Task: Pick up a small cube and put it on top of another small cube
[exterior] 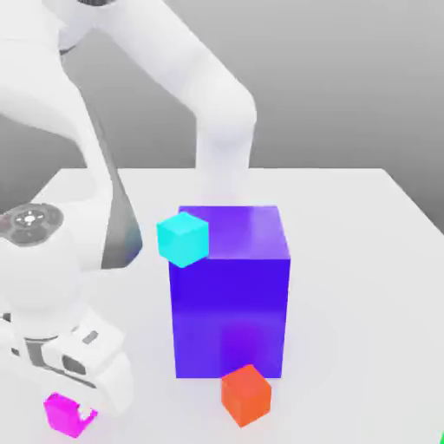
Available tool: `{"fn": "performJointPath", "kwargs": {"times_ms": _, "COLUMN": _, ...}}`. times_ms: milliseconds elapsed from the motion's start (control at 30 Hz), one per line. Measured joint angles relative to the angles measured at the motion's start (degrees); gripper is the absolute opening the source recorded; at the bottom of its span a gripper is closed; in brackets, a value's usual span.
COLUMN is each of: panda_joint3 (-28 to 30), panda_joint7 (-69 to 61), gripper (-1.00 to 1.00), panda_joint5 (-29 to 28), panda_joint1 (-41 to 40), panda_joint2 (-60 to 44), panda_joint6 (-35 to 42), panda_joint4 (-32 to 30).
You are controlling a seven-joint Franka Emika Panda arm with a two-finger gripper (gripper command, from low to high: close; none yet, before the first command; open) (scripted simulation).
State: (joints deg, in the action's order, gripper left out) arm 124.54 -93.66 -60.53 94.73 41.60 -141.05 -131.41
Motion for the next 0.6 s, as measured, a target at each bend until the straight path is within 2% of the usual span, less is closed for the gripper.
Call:
{"fn": "performJointPath", "kwargs": {"times_ms": 67, "panda_joint3": -5.7, "panda_joint7": -1.9, "gripper": -1.00, "panda_joint5": 4.1, "panda_joint1": -4.0, "panda_joint2": -2.9, "panda_joint6": 2.0, "panda_joint4": -1.4}}
{"fn": "performJointPath", "kwargs": {"times_ms": 133, "panda_joint3": -8.8, "panda_joint7": -2.3, "gripper": -1.00, "panda_joint5": 6.0, "panda_joint1": -3.6, "panda_joint2": -3.5, "panda_joint6": 3.7, "panda_joint4": -1.2}}
{"fn": "performJointPath", "kwargs": {"times_ms": 600, "panda_joint3": -14.3, "panda_joint7": -2.4, "gripper": -1.00, "panda_joint5": 7.3, "panda_joint1": 18.4, "panda_joint2": 1.9, "panda_joint6": 13.3, "panda_joint4": 6.0}}
